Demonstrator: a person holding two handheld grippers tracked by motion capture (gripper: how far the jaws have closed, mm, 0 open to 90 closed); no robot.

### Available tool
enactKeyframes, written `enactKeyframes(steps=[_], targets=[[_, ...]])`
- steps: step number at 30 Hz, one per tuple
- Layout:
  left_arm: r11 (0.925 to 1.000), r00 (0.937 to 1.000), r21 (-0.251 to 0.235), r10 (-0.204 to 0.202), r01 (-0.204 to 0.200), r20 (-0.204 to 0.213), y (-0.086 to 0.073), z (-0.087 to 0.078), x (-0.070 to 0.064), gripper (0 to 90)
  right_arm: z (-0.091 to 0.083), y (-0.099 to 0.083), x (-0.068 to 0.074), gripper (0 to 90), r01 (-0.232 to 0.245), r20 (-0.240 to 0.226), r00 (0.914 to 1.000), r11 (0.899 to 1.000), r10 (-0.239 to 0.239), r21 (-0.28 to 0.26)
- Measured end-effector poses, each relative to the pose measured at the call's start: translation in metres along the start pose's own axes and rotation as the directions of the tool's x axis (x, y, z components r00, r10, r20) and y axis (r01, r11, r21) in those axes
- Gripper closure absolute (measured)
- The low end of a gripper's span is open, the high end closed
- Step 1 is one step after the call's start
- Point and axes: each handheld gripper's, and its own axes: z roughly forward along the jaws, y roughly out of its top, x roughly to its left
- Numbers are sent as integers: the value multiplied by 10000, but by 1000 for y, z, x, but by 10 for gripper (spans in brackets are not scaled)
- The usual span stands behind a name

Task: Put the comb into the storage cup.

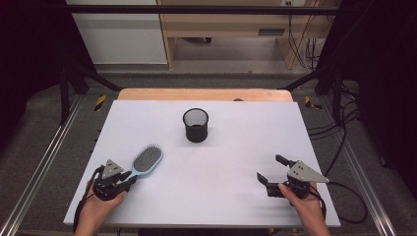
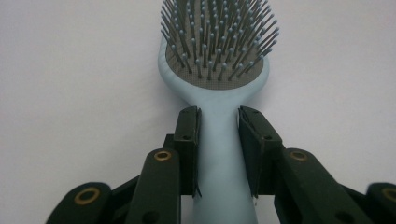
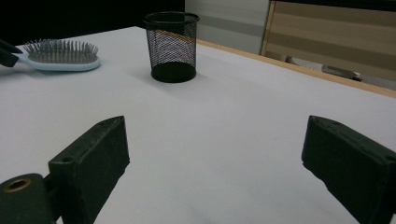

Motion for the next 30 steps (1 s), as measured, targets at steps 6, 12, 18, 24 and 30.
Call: enactKeyframes(steps=[6,12,18,24,30], targets=[[9988,9994,382,-302,296,148,-1,2,2,691,0,0,0,75,0,0,10000,10000,0,2],[9957,9990,855,-374,352,236,-2,4,3,686,0,0,0,75,-9,-17,10000,10000,9,16],[9917,9991,1247,-349,318,223,1,2,4,626,1,0,0,74,-28,-46,10000,10000,28,41],[9888,9991,1453,-366,331,212,5,5,6,622,1,-1,0,73,-33,-40,10000,10000,33,42],[9862,9999,1654,-50,30,120,10,9,3,614,1,-1,0,73,-36,-69,10000,10000,37,68]])
